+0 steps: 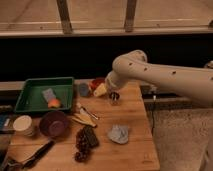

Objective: Place apple in table surface

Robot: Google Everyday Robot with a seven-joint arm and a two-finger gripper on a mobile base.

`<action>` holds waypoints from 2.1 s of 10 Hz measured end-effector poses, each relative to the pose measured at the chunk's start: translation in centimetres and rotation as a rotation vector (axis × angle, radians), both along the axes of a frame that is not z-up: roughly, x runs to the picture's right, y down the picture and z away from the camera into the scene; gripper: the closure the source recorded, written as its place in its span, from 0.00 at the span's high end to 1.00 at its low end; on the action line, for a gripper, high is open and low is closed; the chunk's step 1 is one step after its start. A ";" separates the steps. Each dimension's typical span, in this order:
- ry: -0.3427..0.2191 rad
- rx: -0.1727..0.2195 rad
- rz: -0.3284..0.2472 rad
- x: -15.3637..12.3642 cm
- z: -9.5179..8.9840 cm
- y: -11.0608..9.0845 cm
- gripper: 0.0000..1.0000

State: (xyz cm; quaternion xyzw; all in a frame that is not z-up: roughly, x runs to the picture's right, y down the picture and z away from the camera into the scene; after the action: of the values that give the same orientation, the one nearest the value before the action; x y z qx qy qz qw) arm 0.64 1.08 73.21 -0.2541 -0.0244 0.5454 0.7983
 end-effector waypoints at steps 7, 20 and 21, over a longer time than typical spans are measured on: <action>-0.008 0.002 -0.010 0.5 0.0 0.0 0.80; -0.267 0.086 -0.255 -22.3 2.1 -1.7 0.80; -0.269 0.085 -0.255 -22.4 2.1 -1.7 0.80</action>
State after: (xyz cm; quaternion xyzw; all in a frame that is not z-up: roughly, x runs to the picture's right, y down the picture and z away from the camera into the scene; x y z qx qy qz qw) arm -21.75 -0.61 75.27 -0.2916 -0.1214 0.3993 0.8607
